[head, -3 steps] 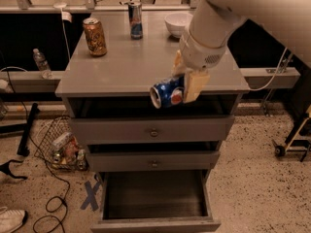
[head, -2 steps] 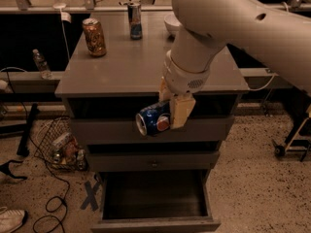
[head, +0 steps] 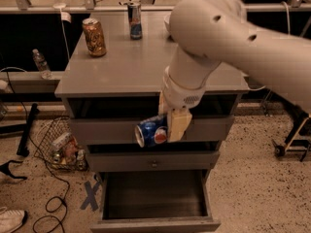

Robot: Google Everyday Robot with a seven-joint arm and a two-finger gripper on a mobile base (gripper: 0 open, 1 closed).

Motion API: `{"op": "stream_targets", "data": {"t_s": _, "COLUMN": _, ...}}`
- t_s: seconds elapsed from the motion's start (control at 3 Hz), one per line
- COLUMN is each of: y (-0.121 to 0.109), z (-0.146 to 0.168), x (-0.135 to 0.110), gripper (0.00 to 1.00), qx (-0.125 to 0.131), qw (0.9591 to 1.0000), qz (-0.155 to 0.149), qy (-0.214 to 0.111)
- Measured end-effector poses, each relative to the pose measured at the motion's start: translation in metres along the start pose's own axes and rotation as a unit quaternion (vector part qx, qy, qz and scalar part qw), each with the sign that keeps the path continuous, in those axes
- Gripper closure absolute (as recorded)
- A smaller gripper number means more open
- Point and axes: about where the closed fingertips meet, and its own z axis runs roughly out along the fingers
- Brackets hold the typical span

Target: Place pepsi can into bottom drawer

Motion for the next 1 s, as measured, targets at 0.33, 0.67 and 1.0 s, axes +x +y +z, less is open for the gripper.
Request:
{"op": "stream_targets", "data": {"t_s": 0.33, "y": 0.031, "z": 0.063, "x": -0.009, "gripper": 1.00, "qx": -0.020, "qw": 0.9976, "qz": 0.059, "qy": -0.029}}
{"op": "stream_targets", "data": {"t_s": 0.67, "y": 0.065, "z": 0.130, "x": -0.018, "gripper": 1.00, "qx": -0.035, "qw": 0.9900, "qz": 0.117, "qy": -0.069}}
{"op": "stream_targets", "data": {"t_s": 1.0, "y": 0.078, "z": 0.184, "x": -0.027, "gripper": 1.00, "qx": -0.033, "qw": 0.9787, "qz": 0.159, "qy": -0.125}}
